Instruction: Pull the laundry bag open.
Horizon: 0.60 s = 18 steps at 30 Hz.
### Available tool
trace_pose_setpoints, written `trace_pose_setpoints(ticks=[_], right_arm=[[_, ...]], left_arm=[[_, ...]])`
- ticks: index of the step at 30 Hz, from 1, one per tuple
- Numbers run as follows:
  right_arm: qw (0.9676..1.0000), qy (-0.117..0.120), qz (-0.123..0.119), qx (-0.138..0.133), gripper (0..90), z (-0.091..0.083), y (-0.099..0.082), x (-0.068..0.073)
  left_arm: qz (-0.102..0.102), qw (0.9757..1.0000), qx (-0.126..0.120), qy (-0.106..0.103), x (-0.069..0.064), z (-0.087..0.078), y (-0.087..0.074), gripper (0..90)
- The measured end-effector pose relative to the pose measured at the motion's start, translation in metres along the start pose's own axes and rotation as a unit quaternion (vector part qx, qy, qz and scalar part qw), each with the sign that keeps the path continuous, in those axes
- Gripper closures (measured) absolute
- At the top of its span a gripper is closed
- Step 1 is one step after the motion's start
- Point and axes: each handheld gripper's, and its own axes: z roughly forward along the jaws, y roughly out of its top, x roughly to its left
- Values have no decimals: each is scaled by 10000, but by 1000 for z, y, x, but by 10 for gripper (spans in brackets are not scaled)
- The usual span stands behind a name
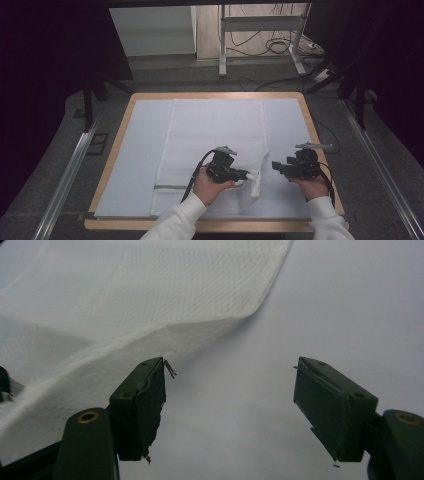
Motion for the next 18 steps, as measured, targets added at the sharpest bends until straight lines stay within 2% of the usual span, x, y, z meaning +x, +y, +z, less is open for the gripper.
trace_pose_setpoints(ticks=[7,11,18], right_arm=[[9987,433,280,-9,258,-2,4,7],[9963,740,414,163,249,4,6,14],[9954,749,491,329,247,12,6,20]], left_arm=[[27,10000,30,-10,-2,2,-1,868],[37,10000,41,-34,-4,4,-1,868],[74,9999,90,-37,-7,9,-3,868]])
